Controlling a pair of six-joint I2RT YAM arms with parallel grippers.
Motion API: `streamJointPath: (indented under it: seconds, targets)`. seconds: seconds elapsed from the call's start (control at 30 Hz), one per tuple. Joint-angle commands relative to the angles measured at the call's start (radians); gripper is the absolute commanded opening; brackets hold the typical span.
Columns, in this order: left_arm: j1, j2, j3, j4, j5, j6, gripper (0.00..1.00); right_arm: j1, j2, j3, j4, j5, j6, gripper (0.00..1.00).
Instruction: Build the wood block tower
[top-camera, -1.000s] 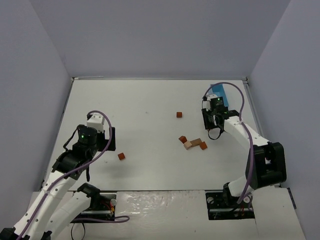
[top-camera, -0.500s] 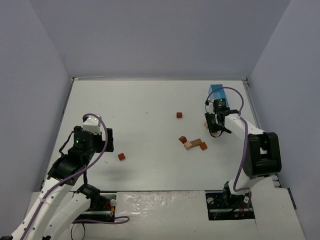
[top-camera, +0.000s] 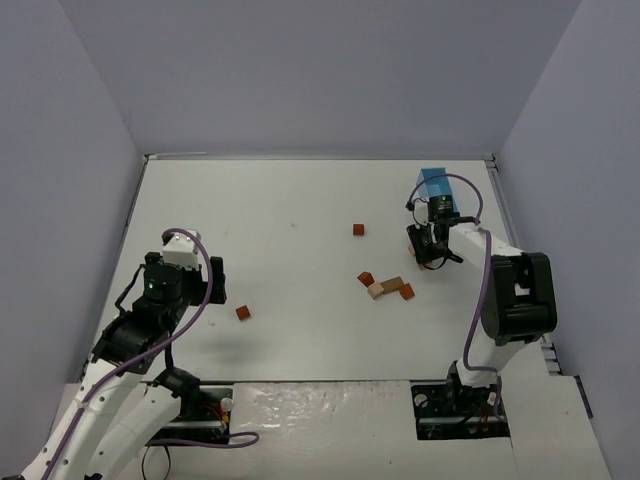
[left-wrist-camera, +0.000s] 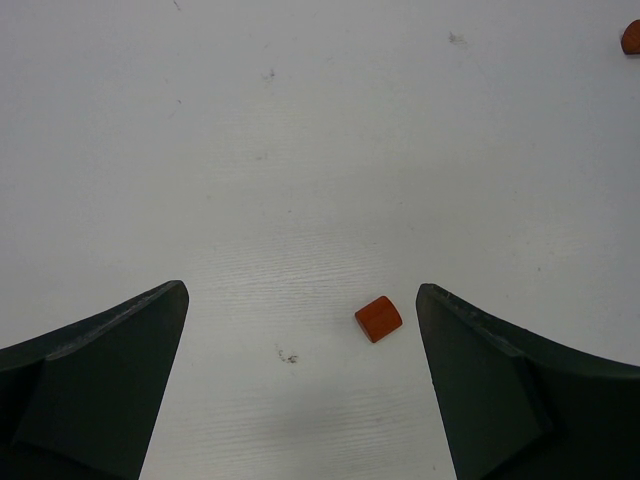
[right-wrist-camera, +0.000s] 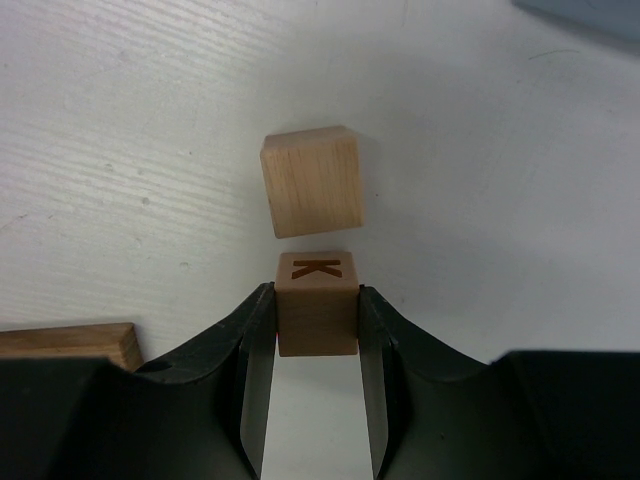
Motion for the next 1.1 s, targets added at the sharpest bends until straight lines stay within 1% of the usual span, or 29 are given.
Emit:
streamJointPath:
  seconds: [0.0, 0.4, 0.83, 1.07]
  targets:
    - [0.007, 0.011, 0.010, 0.063, -0.014, 0.021, 0.97, -0.008, 0.033, 0.022, 0.020, -0.019, -0.028, 0.00]
    - [0.007, 0.022, 0.012, 0.063, -0.012, 0.020, 0.97, -0.008, 0.080, 0.079, 0.029, -0.061, -0.042, 0.00]
    - [0.008, 0.032, 0.010, 0.065, -0.013, 0.017, 0.97, -0.007, 0.191, 0.226, 0.031, -0.120, -0.026, 0.00]
    - [0.010, 0.030, 0.010, 0.065, -0.014, 0.018, 0.97, 0.000, 0.234, 0.277, 0.030, -0.130, -0.014, 0.00]
